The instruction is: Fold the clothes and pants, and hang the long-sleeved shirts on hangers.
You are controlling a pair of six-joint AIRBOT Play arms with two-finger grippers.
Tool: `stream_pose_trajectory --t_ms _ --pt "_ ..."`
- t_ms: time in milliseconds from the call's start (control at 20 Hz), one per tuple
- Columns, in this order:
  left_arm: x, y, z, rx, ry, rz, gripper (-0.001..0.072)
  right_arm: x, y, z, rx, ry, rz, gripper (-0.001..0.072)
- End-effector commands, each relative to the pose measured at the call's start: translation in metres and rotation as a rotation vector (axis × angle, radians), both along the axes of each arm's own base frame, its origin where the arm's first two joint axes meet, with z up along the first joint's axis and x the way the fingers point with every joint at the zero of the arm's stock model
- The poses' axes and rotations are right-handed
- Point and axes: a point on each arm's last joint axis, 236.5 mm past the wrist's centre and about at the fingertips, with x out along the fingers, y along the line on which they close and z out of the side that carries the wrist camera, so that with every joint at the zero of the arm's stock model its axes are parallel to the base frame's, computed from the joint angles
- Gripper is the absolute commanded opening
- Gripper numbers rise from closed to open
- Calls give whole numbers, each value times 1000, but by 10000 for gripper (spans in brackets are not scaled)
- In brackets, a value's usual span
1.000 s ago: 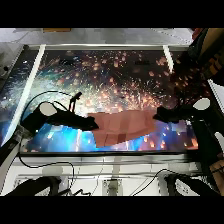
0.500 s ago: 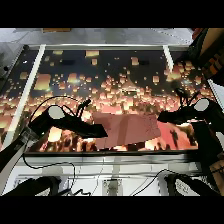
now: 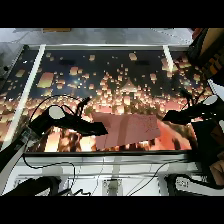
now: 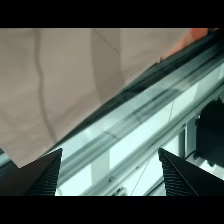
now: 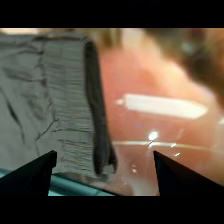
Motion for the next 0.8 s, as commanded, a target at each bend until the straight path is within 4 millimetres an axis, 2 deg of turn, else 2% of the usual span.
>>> stream_pose_trajectory --t_ms 0,250,450,600,650,700,750 --pt "4 0 0 0 -13 12 689 0 13 -27 89 72 3 703" --pt "8 0 0 -1 -24 23 689 -7 30 -55 182 161 17 695" --pt "15 -1 0 -3 -45 43 689 -6 46 -62 232 149 77 687" --pt "28 -1 1 -7 -87 83 689 -4 85 -57 296 116 175 652" --pt "30 -1 2 -7 -92 88 689 -5 99 -54 315 99 225 610" --pt "31 0 1 -6 -96 89 689 -7 115 -51 327 78 283 600" --pt "31 1 0 3 -101 87 689 -8 128 -50 339 58 332 543"
